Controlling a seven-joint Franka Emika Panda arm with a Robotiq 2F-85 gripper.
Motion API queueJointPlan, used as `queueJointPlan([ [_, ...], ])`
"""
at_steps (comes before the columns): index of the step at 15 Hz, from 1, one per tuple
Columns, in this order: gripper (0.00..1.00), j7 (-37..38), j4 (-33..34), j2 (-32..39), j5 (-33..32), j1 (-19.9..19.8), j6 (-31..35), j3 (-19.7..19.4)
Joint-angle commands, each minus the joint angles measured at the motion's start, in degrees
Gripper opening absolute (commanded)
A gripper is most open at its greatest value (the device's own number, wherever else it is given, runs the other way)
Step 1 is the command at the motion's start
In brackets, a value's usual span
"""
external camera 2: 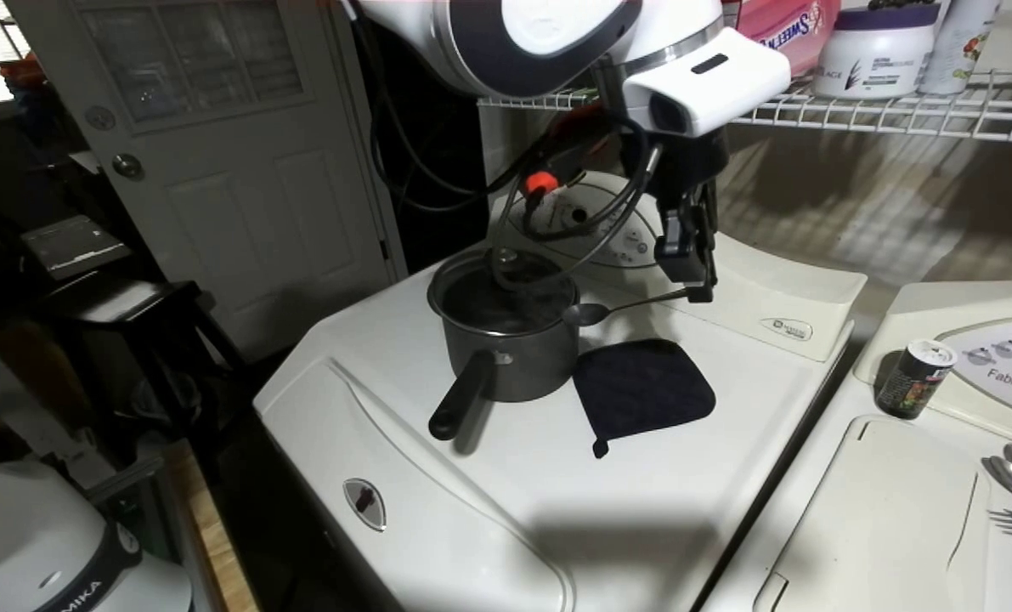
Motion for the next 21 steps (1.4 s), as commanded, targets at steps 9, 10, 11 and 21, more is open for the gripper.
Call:
queueJointPlan([
  [9,0.05,26.7,-10.4,-12.1,-24.2,-2.3,8.8,7.7],
  [10,0.05,29.1,-10.5,-12.8,-26.7,-2.8,8.7,8.4],
  [11,0.05,31.5,-10.7,-13.3,-29.6,-3.4,9.0,9.1],
  [21,0.05,35.4,-9.2,-13.0,-35.6,-4.1,7.3,10.5],
])
